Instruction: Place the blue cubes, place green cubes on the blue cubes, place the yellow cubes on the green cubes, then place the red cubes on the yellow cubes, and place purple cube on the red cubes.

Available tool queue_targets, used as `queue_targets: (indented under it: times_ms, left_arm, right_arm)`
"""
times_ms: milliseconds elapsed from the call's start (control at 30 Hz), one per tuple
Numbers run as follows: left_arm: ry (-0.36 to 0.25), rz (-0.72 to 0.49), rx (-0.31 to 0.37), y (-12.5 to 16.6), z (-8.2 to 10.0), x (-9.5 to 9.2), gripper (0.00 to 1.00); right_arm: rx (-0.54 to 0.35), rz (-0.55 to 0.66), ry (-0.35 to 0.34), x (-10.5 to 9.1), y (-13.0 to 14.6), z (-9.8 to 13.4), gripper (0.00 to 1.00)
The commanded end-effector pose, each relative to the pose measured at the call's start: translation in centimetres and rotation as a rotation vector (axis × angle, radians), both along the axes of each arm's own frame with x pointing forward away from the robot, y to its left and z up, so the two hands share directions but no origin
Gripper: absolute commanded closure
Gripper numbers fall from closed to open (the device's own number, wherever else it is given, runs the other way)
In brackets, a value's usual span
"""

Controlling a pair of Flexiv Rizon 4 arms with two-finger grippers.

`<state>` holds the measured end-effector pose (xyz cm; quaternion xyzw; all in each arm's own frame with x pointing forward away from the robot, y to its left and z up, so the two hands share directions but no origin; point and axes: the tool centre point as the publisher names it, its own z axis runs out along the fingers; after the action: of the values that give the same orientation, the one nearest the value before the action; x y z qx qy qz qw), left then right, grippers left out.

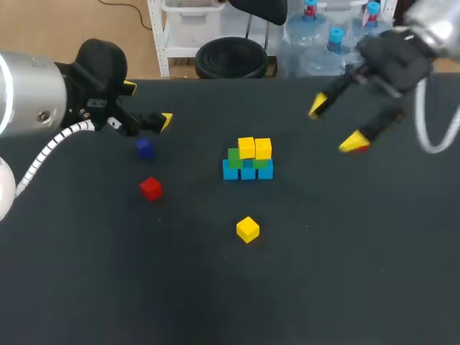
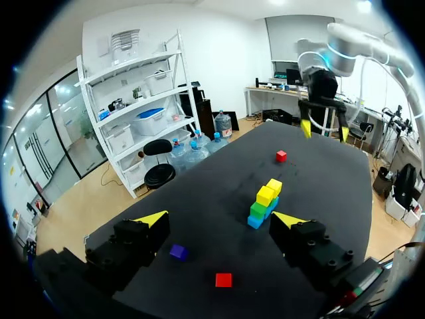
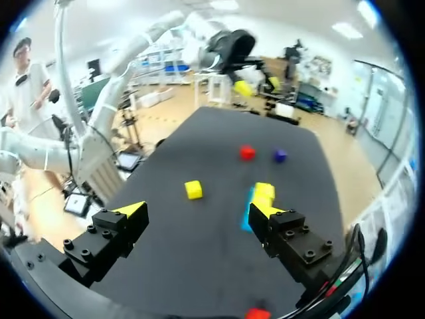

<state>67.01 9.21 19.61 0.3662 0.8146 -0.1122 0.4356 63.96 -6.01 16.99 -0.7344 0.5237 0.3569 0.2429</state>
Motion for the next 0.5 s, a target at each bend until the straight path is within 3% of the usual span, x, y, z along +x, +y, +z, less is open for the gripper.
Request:
queue_targets:
  times_ms: [33, 300, 500]
  left_arm:
    - [-0.001, -0.005, -0.004, 0.1, -0.1, 0.0, 0.00]
    - [-0.001, -0.005, -0.004, 0.1, -0.1, 0.0, 0.00]
    - [-0.001, -0.005, -0.004, 0.1, -0.1, 0.0, 0.00]
  right_arm:
    - [0.347, -0.587, -0.212, 1.5, -3.4, 2.0, 0.00]
    - [0.466, -0.768, -0.287, 5.6, -4.3, 2.8, 0.00]
    - [0.480, -0.928, -0.326, 7.6, -6.4, 3.0, 0.00]
